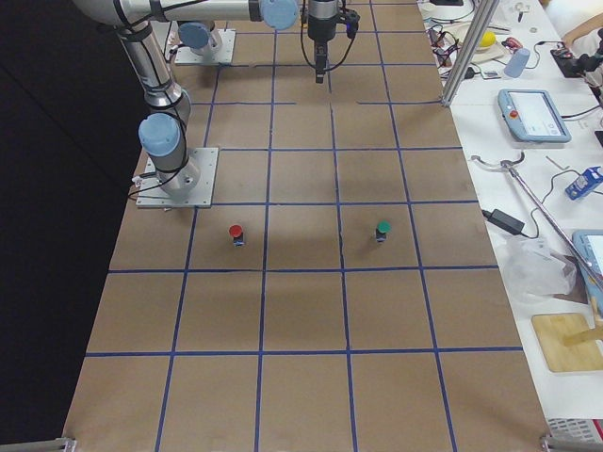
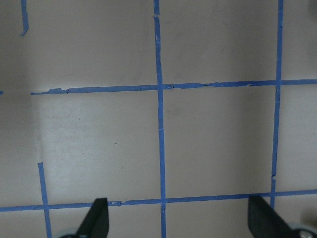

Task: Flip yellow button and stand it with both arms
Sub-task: 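Lower the left gripper over the yellow button lying on its side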

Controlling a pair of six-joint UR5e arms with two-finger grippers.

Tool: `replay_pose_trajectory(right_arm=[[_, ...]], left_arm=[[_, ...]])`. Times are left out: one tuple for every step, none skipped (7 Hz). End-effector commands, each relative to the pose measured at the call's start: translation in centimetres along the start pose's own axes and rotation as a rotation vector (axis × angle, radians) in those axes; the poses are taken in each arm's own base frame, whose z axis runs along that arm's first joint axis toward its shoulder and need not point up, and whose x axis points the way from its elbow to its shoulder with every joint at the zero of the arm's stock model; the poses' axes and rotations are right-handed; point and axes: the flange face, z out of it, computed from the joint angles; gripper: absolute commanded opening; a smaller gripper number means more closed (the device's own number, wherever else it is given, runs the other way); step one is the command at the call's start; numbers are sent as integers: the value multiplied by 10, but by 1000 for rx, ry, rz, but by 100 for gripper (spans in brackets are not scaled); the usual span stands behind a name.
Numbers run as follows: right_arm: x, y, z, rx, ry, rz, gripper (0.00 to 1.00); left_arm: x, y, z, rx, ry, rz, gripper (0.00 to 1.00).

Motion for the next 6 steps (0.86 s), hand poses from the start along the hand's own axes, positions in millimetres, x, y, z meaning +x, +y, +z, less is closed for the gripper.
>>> replay_pose_trajectory(right_arm=[[0, 0, 0, 1, 0, 1, 100], [0, 0, 0, 1, 0, 1, 100], [0, 0, -1, 2, 0, 1, 100], [0, 0, -1, 1, 0, 0, 100], [0, 0, -1, 2, 0, -2, 100], [0, 0, 0, -1, 0, -4, 100]], left_arm=[[0, 2, 1, -4, -1, 5, 100], [-4, 4, 7, -12, -8, 14, 100], [-10, 4, 16, -29, -10, -5, 100], [-19, -2, 23, -34, -14, -20, 100], [-44, -16, 36, -44, -15, -65, 100], [-63, -24, 63, -82, -5, -105, 100]])
